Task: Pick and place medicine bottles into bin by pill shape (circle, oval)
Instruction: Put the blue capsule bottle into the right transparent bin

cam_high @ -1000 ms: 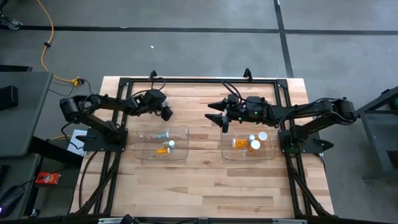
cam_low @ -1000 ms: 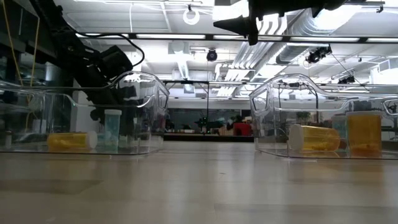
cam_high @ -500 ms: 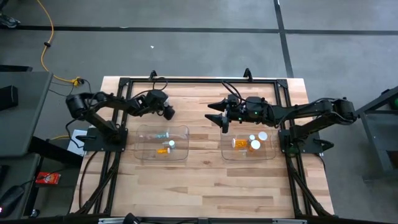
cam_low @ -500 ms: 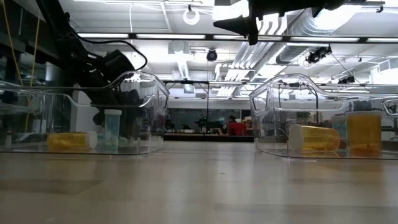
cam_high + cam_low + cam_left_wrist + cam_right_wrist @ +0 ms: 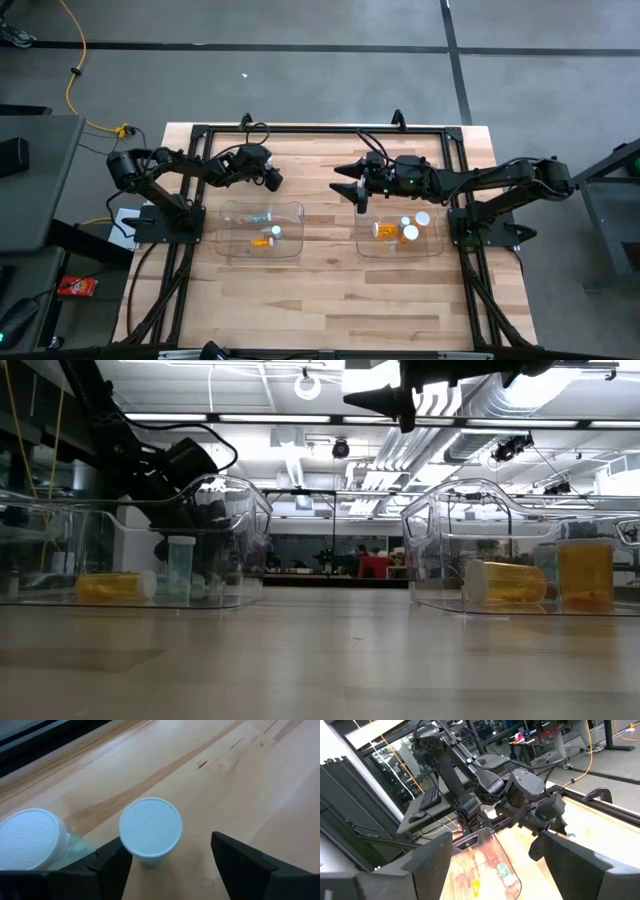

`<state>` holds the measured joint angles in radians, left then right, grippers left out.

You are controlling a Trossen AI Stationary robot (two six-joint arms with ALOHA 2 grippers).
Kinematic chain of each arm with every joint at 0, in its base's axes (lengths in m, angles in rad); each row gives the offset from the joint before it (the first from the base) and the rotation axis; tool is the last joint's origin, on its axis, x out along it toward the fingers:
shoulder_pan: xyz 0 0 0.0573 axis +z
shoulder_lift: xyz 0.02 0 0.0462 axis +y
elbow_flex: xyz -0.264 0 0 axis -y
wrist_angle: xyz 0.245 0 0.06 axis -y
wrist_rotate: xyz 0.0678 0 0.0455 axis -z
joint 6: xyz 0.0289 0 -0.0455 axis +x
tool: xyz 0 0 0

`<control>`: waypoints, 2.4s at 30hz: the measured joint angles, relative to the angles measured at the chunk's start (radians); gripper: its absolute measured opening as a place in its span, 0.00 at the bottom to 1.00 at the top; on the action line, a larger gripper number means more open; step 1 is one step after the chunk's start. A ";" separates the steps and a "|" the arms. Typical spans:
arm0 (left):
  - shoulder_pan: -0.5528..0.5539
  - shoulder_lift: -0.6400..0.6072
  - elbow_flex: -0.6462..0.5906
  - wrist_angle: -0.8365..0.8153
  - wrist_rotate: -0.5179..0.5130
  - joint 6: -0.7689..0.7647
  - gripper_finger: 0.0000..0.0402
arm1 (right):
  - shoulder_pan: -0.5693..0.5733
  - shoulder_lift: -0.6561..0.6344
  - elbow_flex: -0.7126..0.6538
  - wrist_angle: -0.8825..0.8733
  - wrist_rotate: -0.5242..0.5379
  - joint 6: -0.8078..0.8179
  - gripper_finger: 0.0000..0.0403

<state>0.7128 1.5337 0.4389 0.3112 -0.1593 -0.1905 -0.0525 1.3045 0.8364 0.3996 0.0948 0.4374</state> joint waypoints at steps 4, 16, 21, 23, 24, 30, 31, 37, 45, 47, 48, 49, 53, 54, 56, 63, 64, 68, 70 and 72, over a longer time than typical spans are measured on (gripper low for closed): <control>0.000 0.000 0.000 0.000 0.000 0.000 0.56 | 0.000 0.000 0.000 0.000 0.006 0.000 0.73; 0.000 0.000 0.000 0.000 -0.003 0.000 0.36 | 0.000 0.000 0.000 0.000 0.007 0.000 0.73; 0.000 0.000 0.000 0.000 -0.003 0.000 0.30 | 0.000 0.000 0.000 0.000 0.008 0.000 0.73; 0.000 0.000 0.000 0.000 -0.003 0.000 0.29 | 0.000 0.000 0.000 0.000 0.008 0.000 0.73; 0.000 0.000 0.000 0.000 -0.003 0.000 0.28 | 0.000 0.000 0.000 0.000 0.008 0.000 0.73; 0.000 -0.003 0.000 0.001 -0.002 0.000 0.24 | 0.000 0.000 0.000 0.000 0.008 0.000 0.73; 0.000 -0.008 0.000 0.001 -0.002 0.000 0.23 | 0.000 0.000 0.000 0.000 0.008 0.000 0.73; 0.000 -0.044 0.000 0.036 0.016 0.005 0.23 | 0.000 0.000 0.000 -0.001 0.008 0.000 0.73; -0.003 -0.198 0.000 0.024 0.191 0.021 0.23 | 0.000 0.000 0.000 0.000 0.008 0.035 0.73; -0.012 -0.252 0.004 0.017 0.282 -0.019 0.23 | 0.000 0.000 0.000 -0.001 0.008 0.035 0.73; -0.020 -0.277 0.011 0.006 0.327 -0.045 0.23 | 0.000 0.000 0.000 -0.003 0.007 0.031 0.73; -0.030 -0.302 0.022 -0.007 0.370 -0.068 0.23 | -0.001 0.000 0.000 -0.008 0.006 0.024 0.73; -0.110 -0.360 0.101 -0.121 0.479 -0.082 0.23 | -0.001 0.000 0.000 -0.029 -0.006 -0.017 0.73; -0.140 -0.365 0.128 -0.154 0.484 -0.071 0.23 | -0.004 0.000 0.000 -0.031 -0.020 -0.020 0.73; -0.198 -0.369 0.188 -0.209 0.485 -0.041 0.23 | -0.013 0.000 0.000 -0.044 -0.049 -0.019 0.73; -0.370 -0.314 0.398 -0.413 0.409 0.080 0.23 | -0.035 0.000 0.004 -0.068 -0.107 -0.032 0.73; -0.383 -0.299 0.424 -0.438 0.397 0.092 0.23 | -0.034 0.000 0.015 -0.087 -0.116 -0.048 0.73; -0.418 -0.229 0.506 -0.508 0.357 0.101 0.23 | -0.019 0.009 0.102 -0.235 -0.137 -0.143 0.73; -0.429 -0.193 0.538 -0.505 0.356 0.111 0.23 | -0.017 0.014 0.134 -0.318 -0.131 -0.186 0.73; -0.435 -0.162 0.566 -0.506 0.355 0.116 0.23 | -0.017 0.027 0.161 -0.330 -0.130 -0.203 0.73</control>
<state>0.2782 1.3718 1.0046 -0.1945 0.1962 -0.0744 -0.0692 1.3313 0.9976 0.0696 -0.0348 0.2347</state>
